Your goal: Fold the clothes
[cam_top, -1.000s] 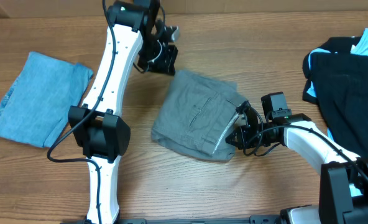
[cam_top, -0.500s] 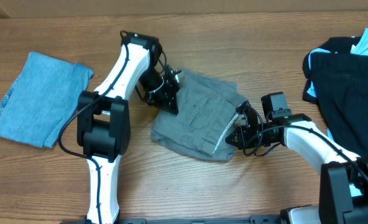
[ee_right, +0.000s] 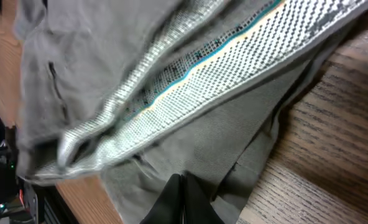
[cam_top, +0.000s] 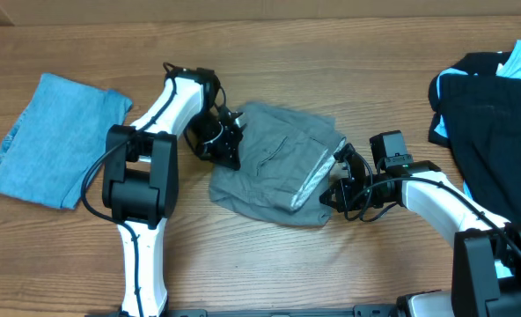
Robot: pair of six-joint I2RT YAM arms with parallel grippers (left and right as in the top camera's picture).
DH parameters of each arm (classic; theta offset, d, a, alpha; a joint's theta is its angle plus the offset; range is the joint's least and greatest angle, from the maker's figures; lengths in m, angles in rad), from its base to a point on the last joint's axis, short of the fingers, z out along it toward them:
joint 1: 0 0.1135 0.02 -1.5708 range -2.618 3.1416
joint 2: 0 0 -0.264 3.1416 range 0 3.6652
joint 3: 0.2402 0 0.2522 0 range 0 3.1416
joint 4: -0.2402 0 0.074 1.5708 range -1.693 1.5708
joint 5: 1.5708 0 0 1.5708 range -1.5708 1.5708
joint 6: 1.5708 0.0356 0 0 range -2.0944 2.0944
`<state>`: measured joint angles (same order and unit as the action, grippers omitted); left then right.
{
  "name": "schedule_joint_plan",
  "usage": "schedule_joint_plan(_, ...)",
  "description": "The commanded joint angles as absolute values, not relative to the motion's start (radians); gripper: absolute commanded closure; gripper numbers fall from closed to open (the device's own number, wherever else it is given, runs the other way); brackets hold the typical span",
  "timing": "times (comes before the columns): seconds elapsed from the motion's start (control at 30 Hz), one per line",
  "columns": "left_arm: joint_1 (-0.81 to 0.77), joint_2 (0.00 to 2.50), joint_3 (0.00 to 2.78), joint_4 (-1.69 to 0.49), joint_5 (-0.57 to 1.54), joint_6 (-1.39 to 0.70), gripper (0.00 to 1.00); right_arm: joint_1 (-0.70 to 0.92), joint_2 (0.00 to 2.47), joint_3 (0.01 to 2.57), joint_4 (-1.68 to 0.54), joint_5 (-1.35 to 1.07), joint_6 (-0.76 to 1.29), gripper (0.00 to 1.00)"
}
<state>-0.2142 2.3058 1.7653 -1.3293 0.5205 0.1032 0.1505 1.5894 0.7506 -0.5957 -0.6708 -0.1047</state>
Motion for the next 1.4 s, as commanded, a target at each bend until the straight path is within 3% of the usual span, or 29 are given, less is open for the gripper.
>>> schedule_joint_plan(0.0,-0.215,2.187,1.924,-1.414,0.665,0.104,0.96,0.152,1.584,0.745,-0.593,-0.656,-0.105,0.96)
schedule_joint_plan(0.2,-0.292,2.134,1.910,-1.445,0.699,0.111,0.91,0.152,1.584,0.746,-0.580,-0.656,-0.096,0.96)
schedule_joint_plan(0.33,-0.393,2.143,1.773,-1.330,0.700,0.111,0.96,0.149,1.584,0.746,-0.579,-0.656,-0.078,0.96)
schedule_joint_plan(0.67,-0.580,2.172,1.403,-1.034,0.701,0.052,0.96,0.149,1.584,0.903,-0.579,-0.671,-0.074,0.96)
schedule_joint_plan(0.83,-0.609,2.159,1.423,-1.002,0.701,0.044,0.96,0.149,1.584,0.948,-0.558,-0.487,0.080,0.66)
schedule_joint_plan(0.9,-0.609,2.130,1.460,-1.010,0.700,0.044,0.96,0.149,1.584,0.948,-0.559,-0.481,0.084,0.45)
schedule_joint_plan(1.1,-0.610,2.013,1.592,-1.059,0.625,0.018,0.88,0.149,1.584,0.941,-0.556,-0.412,0.110,0.39)
schedule_joint_plan(1.27,-0.567,1.872,1.641,-1.081,0.311,-0.199,0.82,0.150,1.596,0.936,-0.542,-0.412,0.110,0.43)
schedule_joint_plan(1.37,-0.475,1.821,1.641,-1.126,0.223,-0.313,0.65,0.152,1.639,0.935,-0.524,-0.412,0.152,0.43)
